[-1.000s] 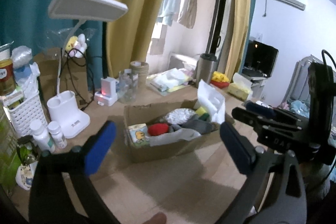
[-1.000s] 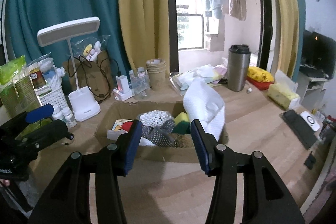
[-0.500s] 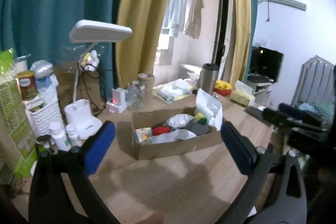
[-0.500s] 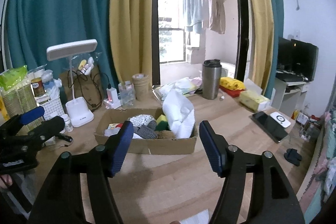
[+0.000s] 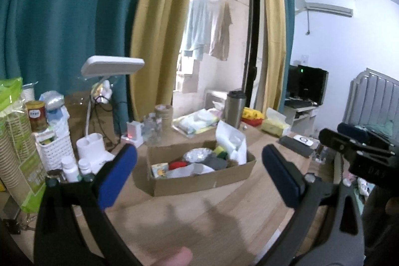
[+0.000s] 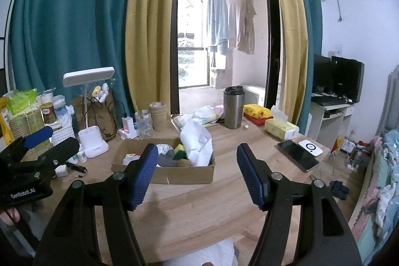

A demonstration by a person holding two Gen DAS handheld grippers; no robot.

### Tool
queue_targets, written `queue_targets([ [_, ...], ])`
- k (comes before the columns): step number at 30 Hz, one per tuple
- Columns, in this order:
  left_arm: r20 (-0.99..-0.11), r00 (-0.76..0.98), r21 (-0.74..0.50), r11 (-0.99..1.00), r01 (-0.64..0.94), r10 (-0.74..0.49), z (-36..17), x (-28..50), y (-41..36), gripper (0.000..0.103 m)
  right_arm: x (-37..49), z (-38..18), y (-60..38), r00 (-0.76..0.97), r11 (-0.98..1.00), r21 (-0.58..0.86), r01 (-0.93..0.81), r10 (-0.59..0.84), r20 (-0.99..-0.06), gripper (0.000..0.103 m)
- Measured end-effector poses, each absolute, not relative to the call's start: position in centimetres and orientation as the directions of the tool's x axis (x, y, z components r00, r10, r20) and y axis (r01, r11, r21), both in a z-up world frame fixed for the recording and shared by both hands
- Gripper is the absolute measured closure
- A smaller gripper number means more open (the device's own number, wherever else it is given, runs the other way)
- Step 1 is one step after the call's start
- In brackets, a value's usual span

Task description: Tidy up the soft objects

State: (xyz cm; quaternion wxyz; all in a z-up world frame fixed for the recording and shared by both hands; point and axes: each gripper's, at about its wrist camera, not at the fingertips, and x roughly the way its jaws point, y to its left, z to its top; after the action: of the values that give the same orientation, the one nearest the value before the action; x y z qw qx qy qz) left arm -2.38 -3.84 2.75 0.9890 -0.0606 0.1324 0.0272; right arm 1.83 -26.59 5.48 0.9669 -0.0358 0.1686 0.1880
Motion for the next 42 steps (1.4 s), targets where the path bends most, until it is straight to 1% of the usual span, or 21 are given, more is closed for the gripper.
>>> queue_targets([
  [5, -0.246, 0.968, -0.102, 0.992, -0.068, 0.041, 3.3, -2.4, -4.8, 0.002, 1.6, 5.5, -27.6, 0.884, 0.939, -0.008, -0.343, 0.32, -0.341, 0.034],
  [15, -0.251, 0.968, -0.082, 0.995, -0.056, 0.034, 3.2, -1.9, -5.4, 0.002, 1.8, 5.3, -28.6, 0.897, 0.949, -0.007, -0.315, 0.295, -0.328, 0.034],
  [42, -0.267, 0.963, -0.079, 0.996, -0.049, 0.026, 2.7, -1.6, -5.5, 0.002, 2.5, 4.6, -28.8, 0.901, 0.955, -0.01, -0.295, 0.275, -0.335, 0.034],
])
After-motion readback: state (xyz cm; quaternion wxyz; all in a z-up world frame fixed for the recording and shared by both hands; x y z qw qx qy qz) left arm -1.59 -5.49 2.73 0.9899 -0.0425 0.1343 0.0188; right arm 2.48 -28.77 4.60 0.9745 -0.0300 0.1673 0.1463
